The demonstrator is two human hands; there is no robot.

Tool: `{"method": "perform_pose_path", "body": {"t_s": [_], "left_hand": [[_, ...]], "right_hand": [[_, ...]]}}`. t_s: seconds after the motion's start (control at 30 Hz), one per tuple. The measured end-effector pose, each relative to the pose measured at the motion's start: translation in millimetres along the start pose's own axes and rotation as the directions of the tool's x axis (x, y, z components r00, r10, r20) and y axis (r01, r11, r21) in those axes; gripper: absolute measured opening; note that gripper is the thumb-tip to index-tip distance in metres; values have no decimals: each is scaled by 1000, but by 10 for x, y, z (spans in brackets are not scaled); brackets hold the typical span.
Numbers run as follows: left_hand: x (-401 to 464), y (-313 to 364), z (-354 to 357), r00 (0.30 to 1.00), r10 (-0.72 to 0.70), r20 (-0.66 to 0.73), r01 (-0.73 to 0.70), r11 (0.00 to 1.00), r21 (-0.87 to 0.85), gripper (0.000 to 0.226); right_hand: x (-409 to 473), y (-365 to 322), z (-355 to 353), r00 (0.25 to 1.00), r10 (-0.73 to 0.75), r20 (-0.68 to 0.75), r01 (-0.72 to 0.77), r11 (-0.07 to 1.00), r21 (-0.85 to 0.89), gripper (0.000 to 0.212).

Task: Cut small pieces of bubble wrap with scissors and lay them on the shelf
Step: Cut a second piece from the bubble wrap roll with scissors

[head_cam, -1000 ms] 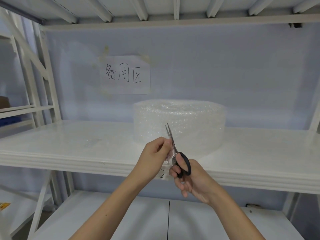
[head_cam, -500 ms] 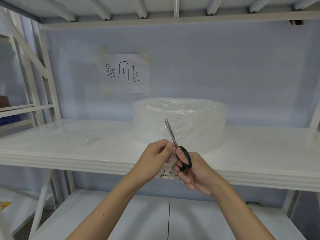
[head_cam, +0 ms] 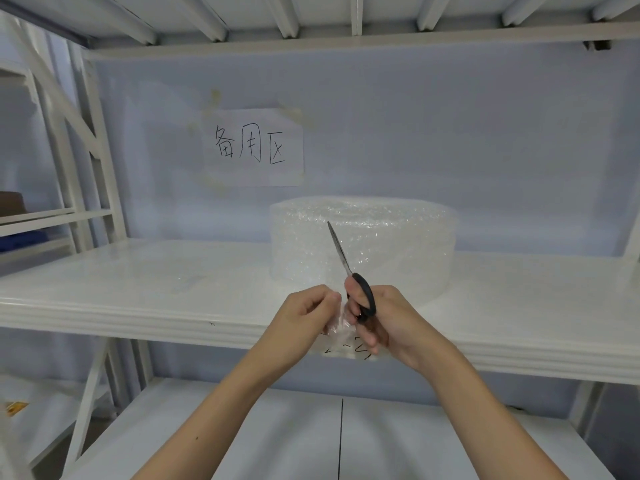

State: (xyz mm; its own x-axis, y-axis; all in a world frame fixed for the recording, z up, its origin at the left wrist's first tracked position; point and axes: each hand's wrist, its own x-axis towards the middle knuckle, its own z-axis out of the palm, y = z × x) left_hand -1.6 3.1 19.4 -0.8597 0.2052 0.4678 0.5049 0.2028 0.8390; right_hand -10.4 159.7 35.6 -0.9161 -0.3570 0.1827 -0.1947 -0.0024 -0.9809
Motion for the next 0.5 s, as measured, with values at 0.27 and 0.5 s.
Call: {"method": "perform_pose_path", "body": {"t_s": [0.27, 0.5], "left_hand": [[94, -76, -144, 985, -107, -133, 90, 988, -129, 34], [112, -71, -124, 985, -122, -125, 102, 983, -156, 31]], "right_hand": [[-32, -118, 138, 956, -130, -262, 103, 988, -117, 29], [-72, -216, -165, 835, -320, -447, 127, 904, -409, 10]]}}
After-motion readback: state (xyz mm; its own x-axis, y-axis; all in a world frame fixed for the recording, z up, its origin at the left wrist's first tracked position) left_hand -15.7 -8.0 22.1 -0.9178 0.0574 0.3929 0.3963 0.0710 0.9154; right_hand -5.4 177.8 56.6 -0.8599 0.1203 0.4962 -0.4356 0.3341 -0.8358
